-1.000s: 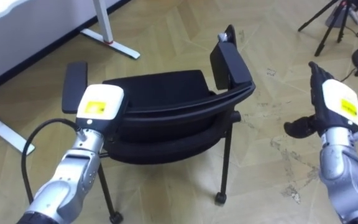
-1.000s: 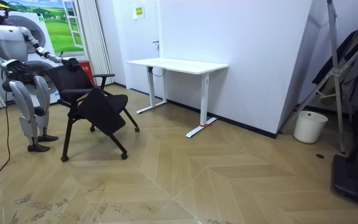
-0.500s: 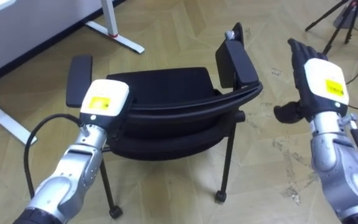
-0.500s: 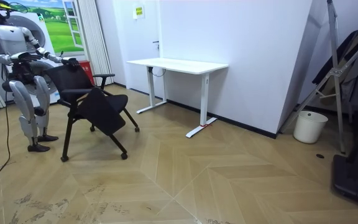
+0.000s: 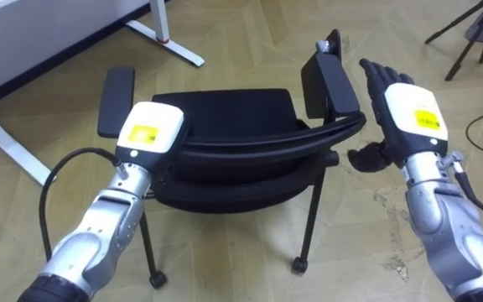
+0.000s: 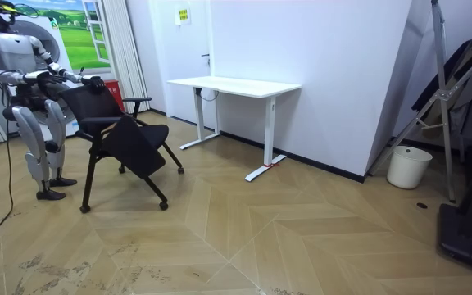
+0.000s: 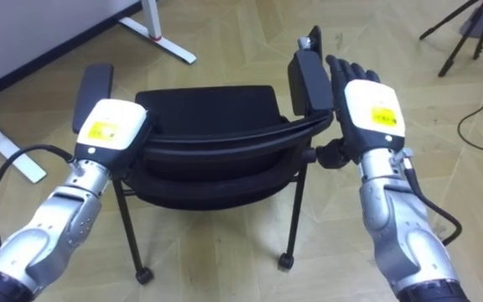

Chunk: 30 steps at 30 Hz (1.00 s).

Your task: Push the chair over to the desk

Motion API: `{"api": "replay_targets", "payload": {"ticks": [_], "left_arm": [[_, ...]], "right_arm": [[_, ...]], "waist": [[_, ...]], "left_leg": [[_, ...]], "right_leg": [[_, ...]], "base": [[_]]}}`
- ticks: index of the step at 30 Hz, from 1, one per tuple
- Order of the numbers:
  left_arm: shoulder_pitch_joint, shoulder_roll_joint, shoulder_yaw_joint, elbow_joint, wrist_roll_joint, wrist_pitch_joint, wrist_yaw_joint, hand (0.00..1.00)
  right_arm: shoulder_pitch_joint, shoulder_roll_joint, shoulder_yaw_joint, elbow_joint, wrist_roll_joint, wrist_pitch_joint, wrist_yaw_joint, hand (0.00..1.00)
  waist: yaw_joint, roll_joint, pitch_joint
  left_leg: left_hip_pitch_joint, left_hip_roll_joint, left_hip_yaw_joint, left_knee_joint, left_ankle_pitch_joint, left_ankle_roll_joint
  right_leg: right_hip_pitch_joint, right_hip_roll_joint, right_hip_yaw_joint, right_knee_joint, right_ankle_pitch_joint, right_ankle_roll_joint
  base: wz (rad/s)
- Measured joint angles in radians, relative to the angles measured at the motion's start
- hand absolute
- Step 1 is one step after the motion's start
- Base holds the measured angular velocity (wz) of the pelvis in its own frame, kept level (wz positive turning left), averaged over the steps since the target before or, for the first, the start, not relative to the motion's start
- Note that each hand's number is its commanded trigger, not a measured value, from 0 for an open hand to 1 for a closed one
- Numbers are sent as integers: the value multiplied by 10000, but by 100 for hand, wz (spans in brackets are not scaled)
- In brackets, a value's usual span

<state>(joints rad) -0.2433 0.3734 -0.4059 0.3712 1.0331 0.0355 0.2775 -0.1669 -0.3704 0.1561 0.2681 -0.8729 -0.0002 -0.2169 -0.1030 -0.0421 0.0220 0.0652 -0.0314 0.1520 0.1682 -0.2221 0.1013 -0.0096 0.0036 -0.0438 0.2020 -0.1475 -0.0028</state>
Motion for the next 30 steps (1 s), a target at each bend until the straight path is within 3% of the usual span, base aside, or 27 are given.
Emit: {"api": "replay_targets", "payload": {"ticks": [8,20,30], "left_arm": [[-92,-15,-3,29,10,-95,-149,100],[-285,-15,-35,52,35,-465,-298,100],[-325,-29,-97,54,39,-579,-288,100]], "right_arm": [[0,0,1015,1,-503,-198,485,0],[-123,1,1473,1,-790,-526,1261,0],[-883,14,2106,1,-898,-521,1433,0]], "waist": [[122,23,11],[300,46,26],[333,24,29]], "left_leg": [[2,1,20,44,0,0],[-61,-1,-59,40,0,0],[-79,-2,-179,32,6,-10]], "right_leg": [[3,4,4,-5,2,-2],[-8,-13,-111,-63,1,-2],[61,-7,-160,-168,8,-13]], "base": [[0],[1],[3]]}}
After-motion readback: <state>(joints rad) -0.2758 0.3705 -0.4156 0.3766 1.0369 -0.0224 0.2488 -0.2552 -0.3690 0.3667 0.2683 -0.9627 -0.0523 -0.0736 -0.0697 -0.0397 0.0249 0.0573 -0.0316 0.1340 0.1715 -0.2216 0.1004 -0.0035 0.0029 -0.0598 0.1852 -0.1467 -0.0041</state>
